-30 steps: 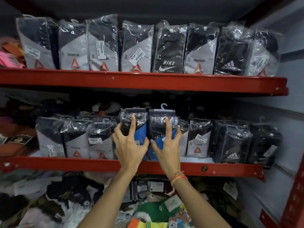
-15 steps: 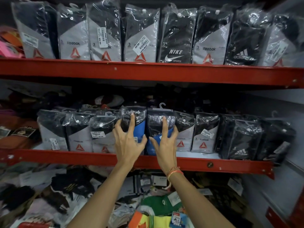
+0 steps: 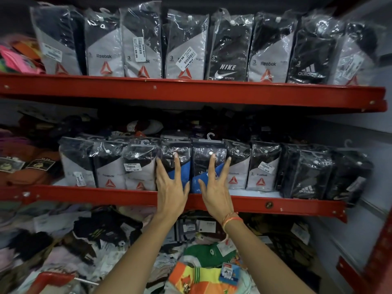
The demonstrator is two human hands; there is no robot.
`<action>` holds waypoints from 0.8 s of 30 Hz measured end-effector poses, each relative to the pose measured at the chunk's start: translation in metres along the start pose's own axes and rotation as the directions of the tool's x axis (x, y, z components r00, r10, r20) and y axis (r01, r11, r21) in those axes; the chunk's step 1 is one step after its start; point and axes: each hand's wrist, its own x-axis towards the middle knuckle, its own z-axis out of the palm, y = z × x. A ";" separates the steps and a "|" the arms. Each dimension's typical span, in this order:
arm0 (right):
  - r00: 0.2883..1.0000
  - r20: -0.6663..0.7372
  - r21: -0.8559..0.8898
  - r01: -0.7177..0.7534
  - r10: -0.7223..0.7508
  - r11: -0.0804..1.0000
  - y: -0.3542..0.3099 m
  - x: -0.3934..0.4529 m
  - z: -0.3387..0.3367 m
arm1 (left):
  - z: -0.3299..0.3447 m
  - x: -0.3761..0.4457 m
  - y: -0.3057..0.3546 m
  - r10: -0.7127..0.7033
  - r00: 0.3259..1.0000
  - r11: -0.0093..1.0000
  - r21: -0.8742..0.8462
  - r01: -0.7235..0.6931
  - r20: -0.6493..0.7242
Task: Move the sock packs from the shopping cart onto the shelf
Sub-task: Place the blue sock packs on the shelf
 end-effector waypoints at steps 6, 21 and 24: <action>0.996 0.086 -0.059 0.010 -0.005 0.998 0.000 -0.035 0.000 | -0.009 -0.036 -0.003 0.046 0.994 0.999 -0.002 -0.046 0.096; 0.977 0.105 -0.052 -0.180 0.184 0.982 0.013 -0.197 -0.025 | -0.006 -0.181 -0.001 0.264 0.942 0.961 -0.141 -0.238 0.208; 0.973 0.106 -0.061 -0.200 0.205 0.978 0.025 -0.228 -0.023 | 0.005 -0.206 0.004 0.279 0.932 0.955 -0.170 -0.244 0.231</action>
